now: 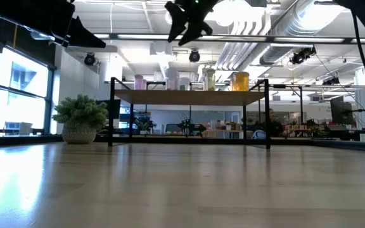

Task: Pick and place medicine bottles onto shelf by color
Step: Adjust the transparent pill bottles on the shelf

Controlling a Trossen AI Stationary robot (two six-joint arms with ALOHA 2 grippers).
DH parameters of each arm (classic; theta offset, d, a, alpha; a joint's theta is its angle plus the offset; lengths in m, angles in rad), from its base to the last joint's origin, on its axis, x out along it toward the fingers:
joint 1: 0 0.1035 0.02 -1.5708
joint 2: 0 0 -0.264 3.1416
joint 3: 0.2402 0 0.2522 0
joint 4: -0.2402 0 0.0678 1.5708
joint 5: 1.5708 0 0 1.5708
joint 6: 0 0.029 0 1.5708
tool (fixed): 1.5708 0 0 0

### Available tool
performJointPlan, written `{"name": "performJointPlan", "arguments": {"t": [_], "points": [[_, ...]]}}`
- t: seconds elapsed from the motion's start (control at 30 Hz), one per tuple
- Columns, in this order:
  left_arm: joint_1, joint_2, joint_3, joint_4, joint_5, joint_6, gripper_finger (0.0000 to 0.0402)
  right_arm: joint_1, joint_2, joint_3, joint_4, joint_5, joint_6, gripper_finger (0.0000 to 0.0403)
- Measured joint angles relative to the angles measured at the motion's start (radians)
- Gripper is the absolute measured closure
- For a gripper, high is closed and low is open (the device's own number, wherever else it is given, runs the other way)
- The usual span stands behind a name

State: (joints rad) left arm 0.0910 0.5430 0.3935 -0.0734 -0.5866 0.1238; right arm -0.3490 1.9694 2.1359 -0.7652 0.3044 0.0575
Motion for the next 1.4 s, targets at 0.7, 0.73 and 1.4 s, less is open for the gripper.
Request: {"name": "performJointPlan", "arguments": {"t": [0.7, 0.73, 1.4], "points": [[0.000, 0.000, 0.000, -0.003, 0.000, -0.019, 0.0401, -0.103, 0.049, 0.010, -0.181, -0.185, 0.397, 0.0174], [0.000, 0.000, 0.000, -0.003, 0.000, -0.019, 0.0401, -0.103, 0.057, 0.010, -0.185, -0.185, 0.399, 0.0174], [0.000, 0.000, 0.000, -0.006, 0.000, -0.019, 0.0401, -0.105, 0.101, 0.009, -0.229, -0.124, 0.414, 0.0174]]}}
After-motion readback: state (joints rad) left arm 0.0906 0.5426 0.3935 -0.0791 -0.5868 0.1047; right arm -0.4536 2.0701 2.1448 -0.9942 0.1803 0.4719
